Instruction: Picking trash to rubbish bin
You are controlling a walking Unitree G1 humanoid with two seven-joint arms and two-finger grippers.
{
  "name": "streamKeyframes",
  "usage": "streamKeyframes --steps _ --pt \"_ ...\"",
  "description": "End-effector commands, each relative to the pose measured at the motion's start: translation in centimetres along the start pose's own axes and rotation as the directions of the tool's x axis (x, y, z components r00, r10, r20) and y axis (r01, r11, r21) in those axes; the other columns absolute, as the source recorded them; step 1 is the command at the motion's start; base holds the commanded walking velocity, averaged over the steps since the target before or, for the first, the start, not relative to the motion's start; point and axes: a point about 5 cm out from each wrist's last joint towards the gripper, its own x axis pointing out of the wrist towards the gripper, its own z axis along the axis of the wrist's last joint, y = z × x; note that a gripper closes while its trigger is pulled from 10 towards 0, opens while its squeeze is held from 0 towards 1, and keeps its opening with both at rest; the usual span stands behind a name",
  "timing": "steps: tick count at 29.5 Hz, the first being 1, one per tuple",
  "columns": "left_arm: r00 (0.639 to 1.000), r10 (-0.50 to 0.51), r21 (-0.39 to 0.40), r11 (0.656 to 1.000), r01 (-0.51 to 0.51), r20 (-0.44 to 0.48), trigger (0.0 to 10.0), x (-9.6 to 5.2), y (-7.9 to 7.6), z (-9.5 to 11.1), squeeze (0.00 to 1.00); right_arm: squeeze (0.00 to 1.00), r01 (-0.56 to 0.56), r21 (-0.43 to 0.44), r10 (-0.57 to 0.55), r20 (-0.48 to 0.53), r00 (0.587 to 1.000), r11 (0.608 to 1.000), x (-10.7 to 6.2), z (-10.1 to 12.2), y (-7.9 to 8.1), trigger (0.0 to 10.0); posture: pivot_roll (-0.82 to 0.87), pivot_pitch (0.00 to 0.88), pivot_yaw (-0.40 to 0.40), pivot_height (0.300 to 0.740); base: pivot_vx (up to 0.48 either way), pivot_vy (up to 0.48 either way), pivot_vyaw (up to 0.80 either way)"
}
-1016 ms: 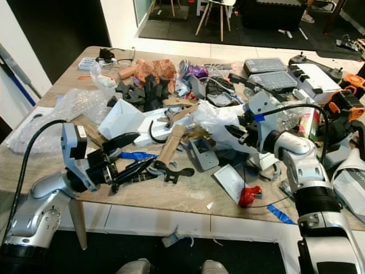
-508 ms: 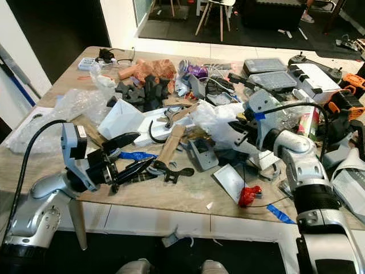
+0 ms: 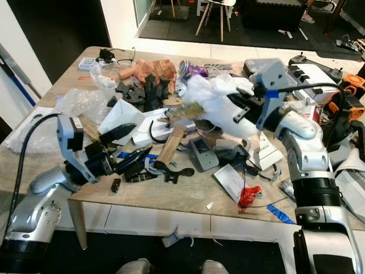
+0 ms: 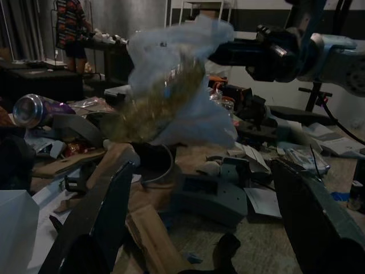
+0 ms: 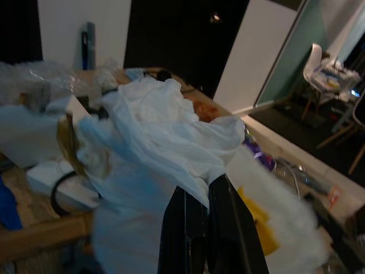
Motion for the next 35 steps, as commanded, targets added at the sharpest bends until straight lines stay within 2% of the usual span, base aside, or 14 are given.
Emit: streamKeyframes --steps 1,4,8,16,35 --pt "1.0 -0.001 0.01 1.0 0.001 0.015 10.0 0.1 0.0 0.5 0.0 0.0 -0.002 0.01 0.002 0.023 1.0 1.0 0.0 0.5 0.1 10.0 -0.01 0.0 -0.018 0.74 0.0 0.0 0.0" --pt "1.0 0.011 0.007 1.0 -0.011 0.017 10.0 0.0 0.0 0.5 0.0 0.0 -0.026 0.023 0.024 0.057 0.998 0.999 0.1 1.4 0.7 10.0 -0.01 0.0 -0.019 0.74 0.0 0.0 0.0" --pt "1.0 0.024 0.007 1.0 -0.024 0.013 10.0 0.0 0.1 0.5 0.0 0.0 -0.029 0.032 0.027 0.06 0.998 0.999 0.2 1.5 0.9 10.0 -0.01 0.0 -0.021 0.74 0.0 0.0 0.0" --pt "0.999 0.034 0.013 0.999 -0.034 -0.004 10.0 0.1 0.1 0.2 0.0 0.0 -0.038 0.078 0.033 0.057 0.998 0.996 0.6 1.2 2.1 10.0 -0.01 0.0 -0.02 0.74 -0.258 0.0 0.0" --pt "1.0 0.028 0.016 0.999 -0.028 -0.008 10.0 0.2 -0.1 0.1 0.0 0.0 -0.027 0.1 0.021 0.059 0.998 0.995 0.8 0.8 2.6 10.0 -0.01 0.0 -0.021 0.74 -0.266 0.0 0.0"
